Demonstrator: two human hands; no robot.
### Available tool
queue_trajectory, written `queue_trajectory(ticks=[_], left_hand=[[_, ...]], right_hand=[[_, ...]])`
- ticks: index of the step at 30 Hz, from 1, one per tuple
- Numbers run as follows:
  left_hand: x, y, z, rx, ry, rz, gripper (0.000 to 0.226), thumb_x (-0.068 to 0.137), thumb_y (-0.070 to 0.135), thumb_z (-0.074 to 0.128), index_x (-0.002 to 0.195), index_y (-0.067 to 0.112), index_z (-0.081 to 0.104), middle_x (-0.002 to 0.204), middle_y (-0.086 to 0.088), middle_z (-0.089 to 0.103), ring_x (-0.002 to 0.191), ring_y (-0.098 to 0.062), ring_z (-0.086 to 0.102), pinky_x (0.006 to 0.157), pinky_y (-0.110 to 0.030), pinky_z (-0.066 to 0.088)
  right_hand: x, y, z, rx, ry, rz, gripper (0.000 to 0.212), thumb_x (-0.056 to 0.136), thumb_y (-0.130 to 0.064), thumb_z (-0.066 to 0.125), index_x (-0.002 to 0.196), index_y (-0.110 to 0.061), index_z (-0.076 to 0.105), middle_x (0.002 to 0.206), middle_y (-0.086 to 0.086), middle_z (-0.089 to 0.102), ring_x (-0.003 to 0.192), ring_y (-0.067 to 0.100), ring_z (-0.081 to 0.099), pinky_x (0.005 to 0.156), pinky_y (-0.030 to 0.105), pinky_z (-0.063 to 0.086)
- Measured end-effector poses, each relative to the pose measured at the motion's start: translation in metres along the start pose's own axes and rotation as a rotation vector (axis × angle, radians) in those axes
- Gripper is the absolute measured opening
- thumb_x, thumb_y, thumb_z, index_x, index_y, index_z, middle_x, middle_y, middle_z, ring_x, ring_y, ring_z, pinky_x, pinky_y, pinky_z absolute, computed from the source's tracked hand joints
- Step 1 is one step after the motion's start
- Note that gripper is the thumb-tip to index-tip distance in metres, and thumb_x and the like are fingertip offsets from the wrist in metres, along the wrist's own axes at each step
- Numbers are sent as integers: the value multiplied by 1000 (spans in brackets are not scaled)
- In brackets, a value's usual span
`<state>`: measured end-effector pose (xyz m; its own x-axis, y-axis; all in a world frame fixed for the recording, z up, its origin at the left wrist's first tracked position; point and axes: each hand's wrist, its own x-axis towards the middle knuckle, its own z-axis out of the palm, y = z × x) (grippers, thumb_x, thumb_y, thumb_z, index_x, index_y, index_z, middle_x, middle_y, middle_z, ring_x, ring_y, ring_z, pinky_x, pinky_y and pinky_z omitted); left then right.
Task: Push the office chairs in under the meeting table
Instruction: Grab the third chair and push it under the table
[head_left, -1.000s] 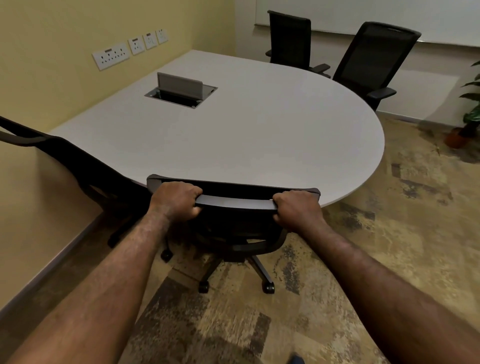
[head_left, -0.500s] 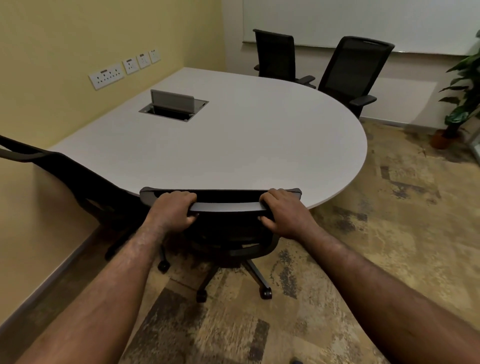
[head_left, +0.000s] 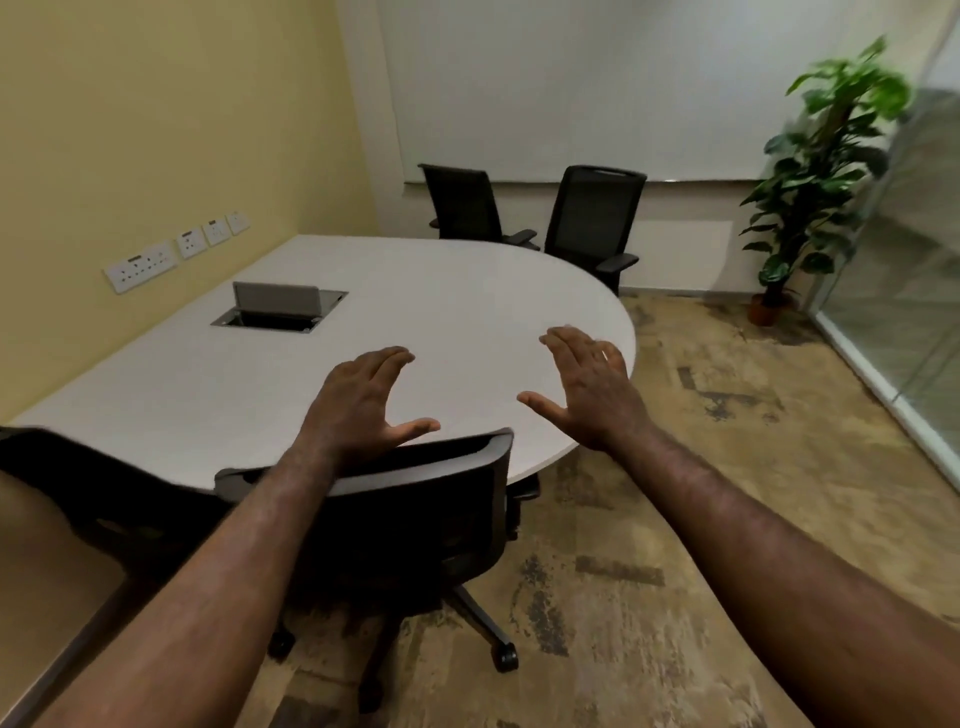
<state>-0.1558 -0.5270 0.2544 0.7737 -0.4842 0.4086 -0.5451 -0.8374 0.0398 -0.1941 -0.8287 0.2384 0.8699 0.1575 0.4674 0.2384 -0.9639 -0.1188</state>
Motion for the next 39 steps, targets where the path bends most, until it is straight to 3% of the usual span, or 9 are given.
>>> queue_trajectory(ticks=[11,15,19,22,27,39], left_hand=[[186,114,35,-23,73,140,100,70,88,37,144,20,35,148,-3,43,132,-25,44,108,-45,36],[250,156,53,-43,90,175,102,69,88,37,144,19,36,148,-4,44,132,-25,43,108,-45,36],[304,189,71,-62,103,197,102,69,86,39,144,18,36,149,-5,43,134,-26,42,109,-45,34],[342,211,87,-57,107,226,103,69,87,40,146,19,34,151,-5,41,136,-27,40,110,-46,32],[402,239,127,-65,123,261,101,72,82,48,148,18,30,153,-5,37,139,-26,35,112,-47,29],[542,245,267,-116,-17,258,108,68,90,33,148,17,29,153,-7,37,139,-27,35,112,-46,28]], right_hand=[[34,184,-63,-124,116,180,80,89,-68,38,148,-16,26,155,6,28,144,23,21,114,51,16],[48,250,-77,-161,132,209,85,85,-73,27,148,-15,25,156,8,28,145,23,21,114,52,17],[55,303,-86,-184,147,233,80,89,-66,41,148,-14,26,156,8,28,145,24,20,114,53,16],[60,340,-89,-195,149,260,80,89,-66,41,148,-14,26,156,9,28,145,23,20,114,54,15],[76,398,-78,-214,155,296,86,84,-71,27,148,-14,26,155,9,29,145,25,21,114,54,17],[139,543,-2,-259,35,406,88,85,-73,22,152,-15,17,160,6,18,148,22,9,116,49,9]])
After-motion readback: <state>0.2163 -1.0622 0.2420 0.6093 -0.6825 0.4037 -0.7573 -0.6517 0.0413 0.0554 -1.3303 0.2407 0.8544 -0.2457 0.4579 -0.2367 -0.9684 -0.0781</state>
